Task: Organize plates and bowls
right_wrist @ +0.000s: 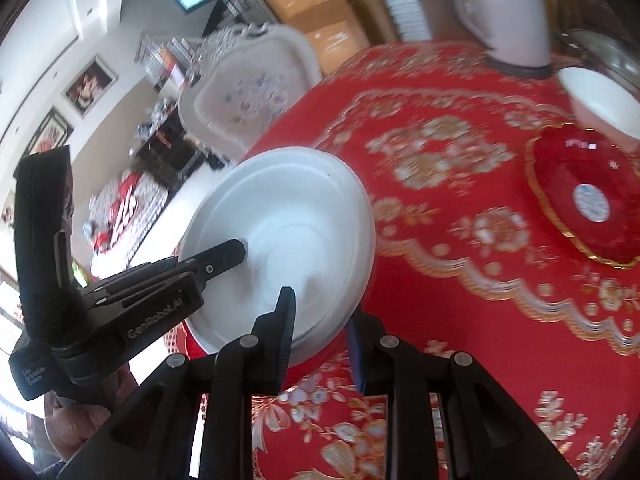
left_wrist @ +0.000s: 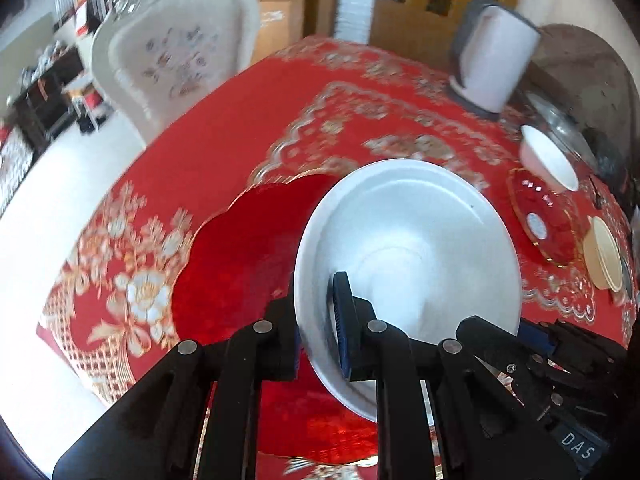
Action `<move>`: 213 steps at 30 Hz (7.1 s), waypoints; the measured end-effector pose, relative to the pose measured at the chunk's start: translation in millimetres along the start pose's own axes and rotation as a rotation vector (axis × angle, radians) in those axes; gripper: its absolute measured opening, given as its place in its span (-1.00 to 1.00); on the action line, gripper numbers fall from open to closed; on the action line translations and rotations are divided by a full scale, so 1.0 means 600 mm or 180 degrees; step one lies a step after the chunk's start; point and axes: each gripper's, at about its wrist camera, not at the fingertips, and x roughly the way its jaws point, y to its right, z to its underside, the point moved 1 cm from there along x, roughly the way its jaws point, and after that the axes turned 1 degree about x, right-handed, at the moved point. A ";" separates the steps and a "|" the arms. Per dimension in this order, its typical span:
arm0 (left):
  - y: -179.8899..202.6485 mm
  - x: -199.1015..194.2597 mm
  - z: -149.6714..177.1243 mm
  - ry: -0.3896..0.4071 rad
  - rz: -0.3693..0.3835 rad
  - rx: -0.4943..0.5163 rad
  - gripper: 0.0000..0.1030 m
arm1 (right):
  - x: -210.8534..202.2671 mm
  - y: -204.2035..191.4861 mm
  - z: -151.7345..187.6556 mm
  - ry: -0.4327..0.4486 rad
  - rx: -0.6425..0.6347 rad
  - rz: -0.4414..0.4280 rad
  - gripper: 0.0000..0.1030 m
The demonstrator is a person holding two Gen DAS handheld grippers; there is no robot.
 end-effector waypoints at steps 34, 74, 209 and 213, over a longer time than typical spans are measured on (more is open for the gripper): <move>-0.030 -0.011 0.003 0.0155 -0.0337 -0.0045 -0.60 | 0.012 -0.038 -0.006 -0.0096 -0.0290 0.0540 -0.34; 0.319 0.010 -0.007 0.0365 0.0267 0.0870 -0.61 | -0.275 0.294 0.078 0.0906 0.1071 0.1046 -0.09; 0.404 0.074 -0.016 0.0361 0.0076 0.1152 -0.61 | -0.249 0.353 0.058 0.0787 0.1333 0.0883 0.03; 0.404 0.077 -0.018 0.0359 0.0050 0.1151 -0.61 | -0.245 0.355 0.056 0.0762 0.1341 0.0886 0.03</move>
